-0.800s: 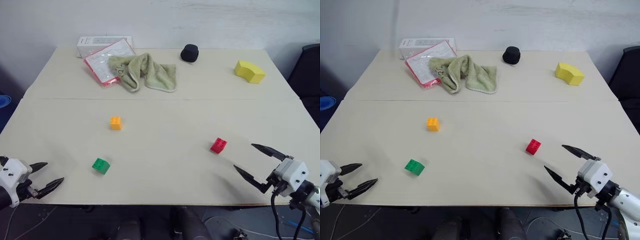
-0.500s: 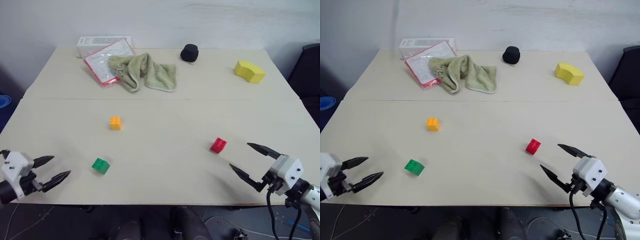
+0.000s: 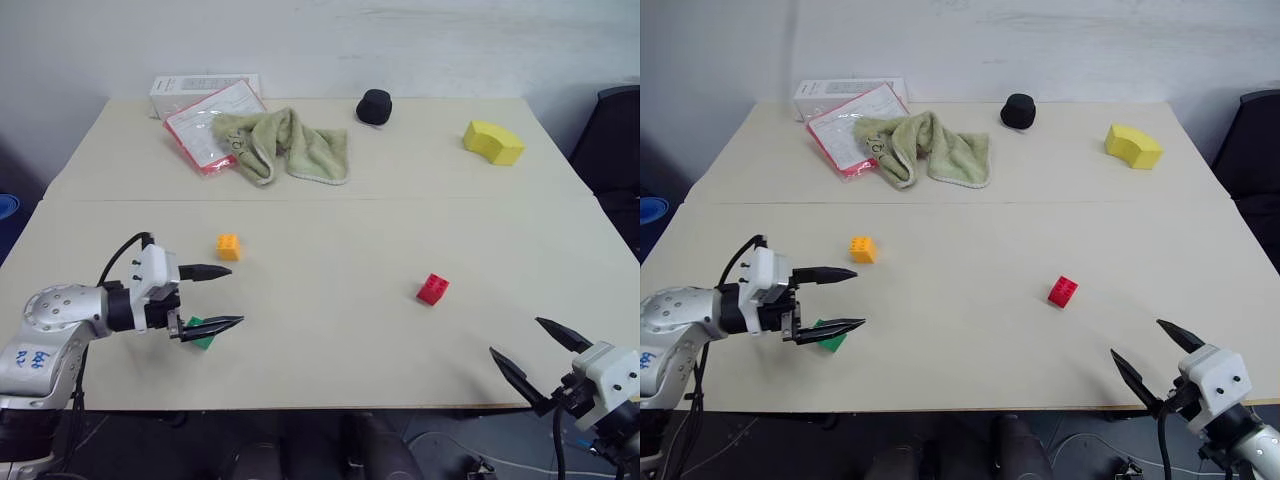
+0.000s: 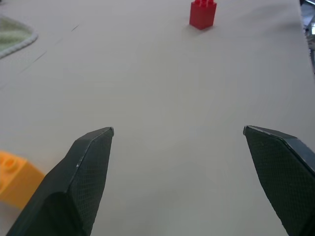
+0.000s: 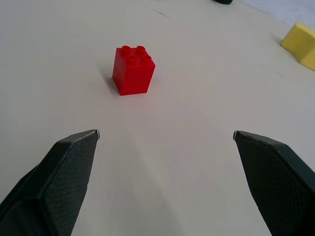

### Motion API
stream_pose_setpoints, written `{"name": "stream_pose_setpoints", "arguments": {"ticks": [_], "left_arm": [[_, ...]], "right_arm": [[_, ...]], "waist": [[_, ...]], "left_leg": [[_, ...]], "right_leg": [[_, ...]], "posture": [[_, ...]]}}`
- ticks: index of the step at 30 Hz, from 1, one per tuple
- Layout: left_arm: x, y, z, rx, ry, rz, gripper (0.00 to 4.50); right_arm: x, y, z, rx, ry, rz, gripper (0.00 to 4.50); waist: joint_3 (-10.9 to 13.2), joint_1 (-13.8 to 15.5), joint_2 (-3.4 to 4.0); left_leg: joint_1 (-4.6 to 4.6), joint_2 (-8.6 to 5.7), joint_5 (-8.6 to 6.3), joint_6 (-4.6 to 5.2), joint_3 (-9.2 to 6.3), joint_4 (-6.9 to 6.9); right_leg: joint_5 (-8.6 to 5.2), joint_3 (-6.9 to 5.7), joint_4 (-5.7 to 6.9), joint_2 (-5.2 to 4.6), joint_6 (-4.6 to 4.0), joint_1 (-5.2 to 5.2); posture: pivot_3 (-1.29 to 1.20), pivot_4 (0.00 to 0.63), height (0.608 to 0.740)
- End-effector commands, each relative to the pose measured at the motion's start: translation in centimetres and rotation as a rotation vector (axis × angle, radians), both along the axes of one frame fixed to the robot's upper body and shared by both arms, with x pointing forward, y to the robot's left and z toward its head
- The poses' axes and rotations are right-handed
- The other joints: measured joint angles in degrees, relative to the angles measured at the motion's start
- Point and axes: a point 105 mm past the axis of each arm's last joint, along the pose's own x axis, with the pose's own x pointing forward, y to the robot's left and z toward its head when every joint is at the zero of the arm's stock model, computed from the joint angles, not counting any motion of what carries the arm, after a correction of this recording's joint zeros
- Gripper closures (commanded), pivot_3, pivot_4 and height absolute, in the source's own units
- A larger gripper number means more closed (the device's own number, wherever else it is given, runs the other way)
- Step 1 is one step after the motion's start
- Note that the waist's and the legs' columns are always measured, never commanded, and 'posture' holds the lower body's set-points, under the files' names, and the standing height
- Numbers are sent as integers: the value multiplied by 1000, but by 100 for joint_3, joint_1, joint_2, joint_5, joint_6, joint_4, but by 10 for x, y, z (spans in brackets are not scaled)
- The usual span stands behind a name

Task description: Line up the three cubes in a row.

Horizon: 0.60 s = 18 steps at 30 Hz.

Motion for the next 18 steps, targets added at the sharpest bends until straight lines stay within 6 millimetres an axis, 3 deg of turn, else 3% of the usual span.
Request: {"name": "stream_pose_setpoints", "arguments": {"ticks": [1,6,15,18], "left_arm": [[3,-7,2,-3,-16,-40,49],[3,-18,-1,-4,-22,-91,49],[5,-26,-1,-8,-43,-99,49],[5,-26,-1,-10,-49,-88,0]], "right_arm": [[19,18,19,37,-21,126,0],[53,31,14,18,62,220,0],[106,30,-15,-25,164,245,0],[114,31,-19,-33,153,269,544]], "waist": [[0,-24,0],[2,39,-3],[5,45,-4],[5,40,-4]], "left_leg": [[1,1,0,-1,3,0],[-10,2,9,-21,-4,0],[-27,-6,9,-12,-5,25],[-29,-5,10,-15,-2,26]], "right_leg": [[0,4,1,2,0,-1],[-3,0,5,7,-2,-15],[3,-3,0,-3,8,-13],[3,-2,2,-3,9,-16]], "posture": [[0,150,740],[0,150,740],[0,150,740],[0,150,740]]}}
